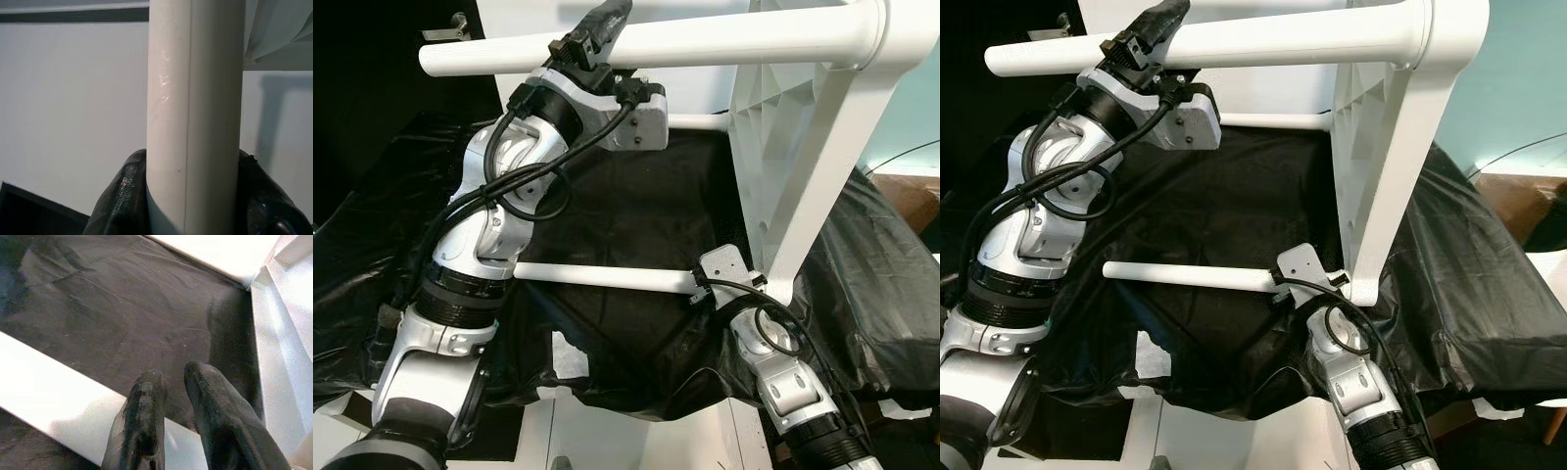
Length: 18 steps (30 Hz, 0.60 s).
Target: Building children table
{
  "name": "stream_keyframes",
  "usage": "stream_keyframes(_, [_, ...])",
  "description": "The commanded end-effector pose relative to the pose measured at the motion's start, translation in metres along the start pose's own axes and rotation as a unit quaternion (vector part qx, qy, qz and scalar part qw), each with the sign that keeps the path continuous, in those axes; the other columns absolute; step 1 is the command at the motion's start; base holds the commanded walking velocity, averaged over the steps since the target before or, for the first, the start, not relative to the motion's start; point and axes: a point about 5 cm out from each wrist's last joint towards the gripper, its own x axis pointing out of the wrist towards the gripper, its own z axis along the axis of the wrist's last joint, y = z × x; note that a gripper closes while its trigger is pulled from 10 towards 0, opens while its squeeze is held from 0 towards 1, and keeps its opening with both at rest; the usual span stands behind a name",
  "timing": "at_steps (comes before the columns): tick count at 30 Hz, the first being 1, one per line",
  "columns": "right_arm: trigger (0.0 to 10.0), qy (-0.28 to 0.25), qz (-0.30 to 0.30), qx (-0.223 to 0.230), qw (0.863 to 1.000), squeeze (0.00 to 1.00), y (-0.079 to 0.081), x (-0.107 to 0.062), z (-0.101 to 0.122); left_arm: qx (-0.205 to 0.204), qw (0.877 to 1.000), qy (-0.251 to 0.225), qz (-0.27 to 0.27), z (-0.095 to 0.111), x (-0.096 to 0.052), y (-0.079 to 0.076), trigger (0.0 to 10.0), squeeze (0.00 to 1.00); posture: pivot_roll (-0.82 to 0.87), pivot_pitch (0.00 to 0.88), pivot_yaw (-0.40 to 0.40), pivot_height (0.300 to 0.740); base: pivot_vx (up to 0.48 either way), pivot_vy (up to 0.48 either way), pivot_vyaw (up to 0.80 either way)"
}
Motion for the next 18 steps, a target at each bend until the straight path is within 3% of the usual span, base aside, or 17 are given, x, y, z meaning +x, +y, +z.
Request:
stream_keyframes(1, [10.0, -0.002, 0.026, 0.004, 1.000, 0.00, 0.009, -0.001, 0.005, -0.074, 0.991, 0.018, -0.106, -0.003, -0.002, -0.033, 0.0, 0.00, 0.05, 0.036, -0.040, 0.740, 0.000, 0.000, 0.00])
stream_keyframes(3, [10.0, -0.017, 0.030, 0.004, 0.999, 0.00, 0.009, -0.001, 0.013, -0.087, 0.990, 0.022, -0.109, -0.003, -0.002, -0.035, 0.0, 0.00, 0.05, 0.037, -0.039, 0.740, 0.000, 0.000, 0.00])
stream_keyframes(6, [10.0, -0.157, 0.083, 0.053, 0.983, 0.00, 0.005, -0.005, 0.080, -0.115, 0.986, 0.038, -0.117, -0.005, -0.002, -0.042, 0.0, 0.00, 0.04, 0.045, -0.035, 0.740, 0.000, 0.000, 0.00])
stream_keyframes(7, [10.0, -0.186, 0.096, 0.072, 0.975, 0.00, 0.003, -0.008, 0.093, -0.119, 0.985, 0.041, -0.118, -0.005, -0.002, -0.043, 0.0, 0.00, 0.04, 0.045, -0.035, 0.740, 0.000, 0.000, 0.00])
stream_keyframes(8, [10.0, -0.186, 0.096, 0.072, 0.975, 0.00, 0.003, -0.008, 0.093, -0.119, 0.985, 0.041, -0.118, -0.005, -0.002, -0.043, 0.0, 0.00, 0.04, 0.045, -0.035, 0.740, 0.000, 0.000, 0.00])
stream_keyframes(10, [10.0, -0.226, 0.120, 0.100, 0.962, 0.00, -0.006, -0.014, 0.109, -0.122, 0.984, 0.042, -0.119, -0.005, -0.003, -0.045, 0.0, 0.00, 0.04, 0.049, -0.036, 0.740, 0.000, 0.000, 0.00])
stream_keyframes(15, [10.0, -0.228, 0.116, 0.105, 0.961, 0.00, -0.013, -0.019, 0.107, -0.126, 0.984, 0.043, -0.120, -0.004, -0.004, -0.047, 0.0, 0.00, 0.04, 0.052, -0.037, 0.740, 0.000, 0.000, 0.00])
stream_keyframes(18, [10.0, -0.180, 0.089, 0.125, 0.972, 0.00, -0.013, -0.027, 0.085, -0.127, 0.983, 0.047, -0.122, -0.005, -0.004, -0.049, 0.0, 0.00, 0.03, 0.053, -0.031, 0.740, 0.000, 0.000, 0.00])
